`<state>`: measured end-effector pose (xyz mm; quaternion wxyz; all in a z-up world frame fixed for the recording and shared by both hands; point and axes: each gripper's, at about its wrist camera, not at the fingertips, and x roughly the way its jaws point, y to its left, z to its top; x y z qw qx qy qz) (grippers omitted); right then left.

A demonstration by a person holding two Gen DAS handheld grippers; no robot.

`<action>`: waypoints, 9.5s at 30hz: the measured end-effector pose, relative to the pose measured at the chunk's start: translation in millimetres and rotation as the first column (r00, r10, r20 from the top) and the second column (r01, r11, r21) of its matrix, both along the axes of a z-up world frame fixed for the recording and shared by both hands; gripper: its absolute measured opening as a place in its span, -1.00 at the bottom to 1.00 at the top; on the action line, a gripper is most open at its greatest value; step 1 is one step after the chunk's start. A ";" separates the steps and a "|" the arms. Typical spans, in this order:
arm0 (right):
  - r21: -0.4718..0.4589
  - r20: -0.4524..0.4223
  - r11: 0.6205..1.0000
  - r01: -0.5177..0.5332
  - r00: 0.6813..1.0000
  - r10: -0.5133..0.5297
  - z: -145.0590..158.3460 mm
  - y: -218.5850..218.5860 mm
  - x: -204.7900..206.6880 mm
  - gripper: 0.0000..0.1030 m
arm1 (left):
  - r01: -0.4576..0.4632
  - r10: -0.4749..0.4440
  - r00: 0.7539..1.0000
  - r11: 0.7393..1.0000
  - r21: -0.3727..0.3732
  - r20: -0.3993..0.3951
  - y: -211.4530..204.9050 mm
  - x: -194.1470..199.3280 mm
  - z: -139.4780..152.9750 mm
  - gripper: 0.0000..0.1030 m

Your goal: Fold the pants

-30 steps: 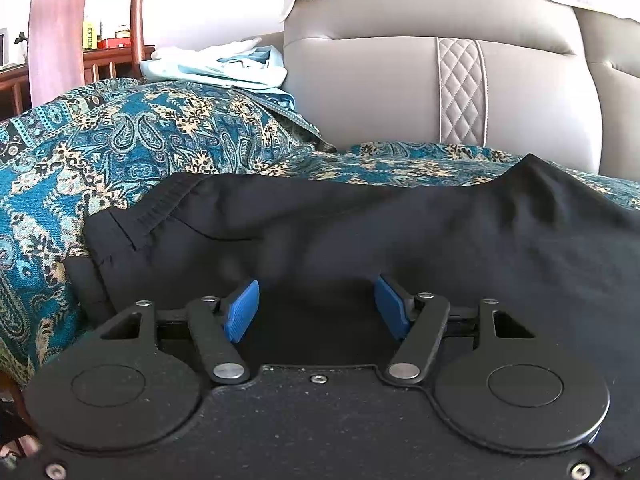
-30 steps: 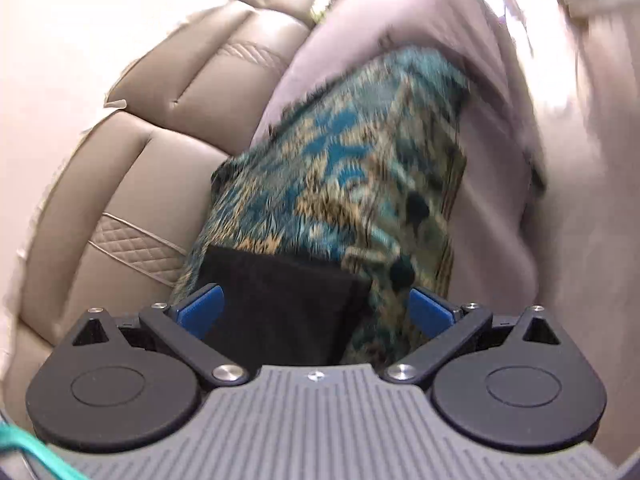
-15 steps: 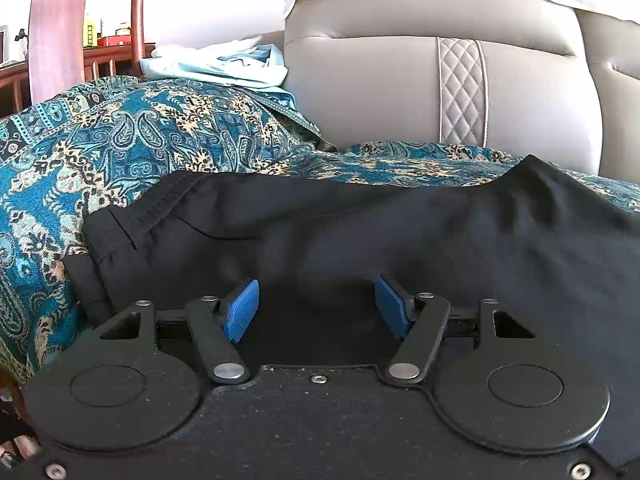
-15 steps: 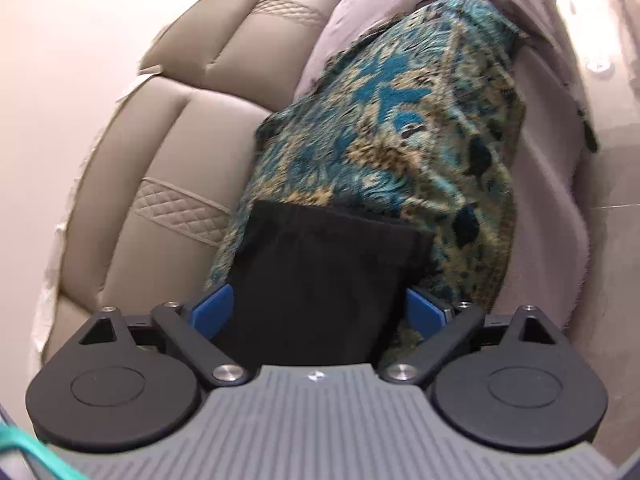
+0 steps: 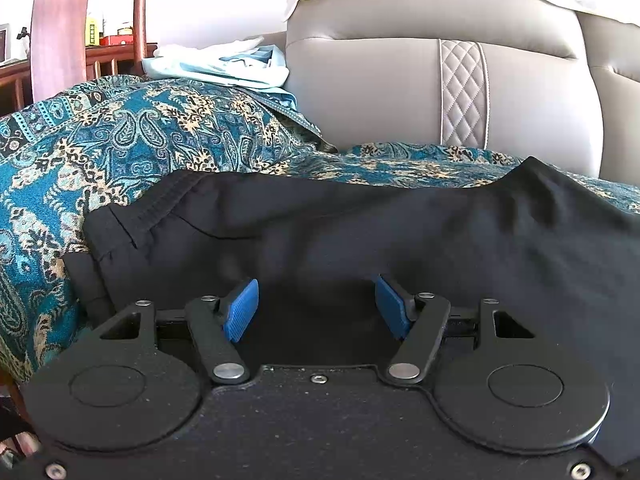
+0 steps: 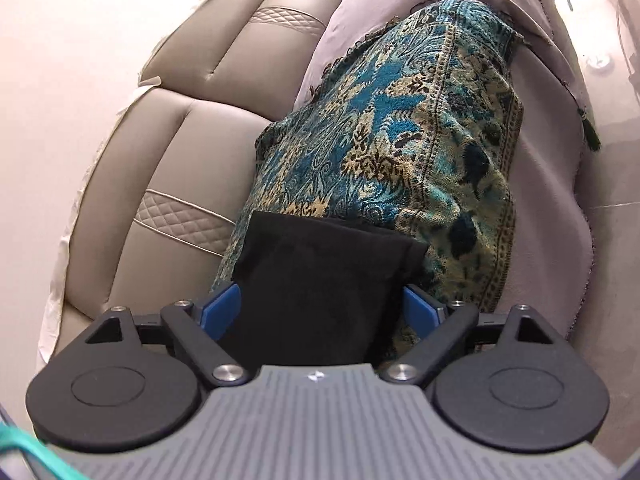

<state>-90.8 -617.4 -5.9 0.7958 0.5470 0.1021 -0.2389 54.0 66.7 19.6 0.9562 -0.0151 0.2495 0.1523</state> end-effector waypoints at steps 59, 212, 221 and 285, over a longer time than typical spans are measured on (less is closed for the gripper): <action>-0.632 -0.621 -0.044 -0.774 0.471 0.627 45.1 499.7 111.5 0.61 | 0.078 -0.073 0.994 0.995 -0.060 0.077 16.3 -11.3 -7.2 0.28; -0.673 -0.326 0.378 -0.636 0.713 0.620 71.1 256.0 139.4 1.00 | 0.701 -0.701 0.712 0.705 -0.113 0.043 -169.9 -7.7 96.2 0.03; -0.728 -0.331 0.233 -0.644 0.629 0.704 73.8 296.8 156.1 0.60 | 0.518 -0.519 0.855 0.851 0.091 -0.006 -167.6 66.2 68.9 -0.47; -0.568 -0.427 0.276 -0.775 0.565 0.706 37.9 255.7 207.9 0.70 | 0.457 -0.523 0.847 0.807 -0.375 -0.093 -83.8 163.0 27.7 0.50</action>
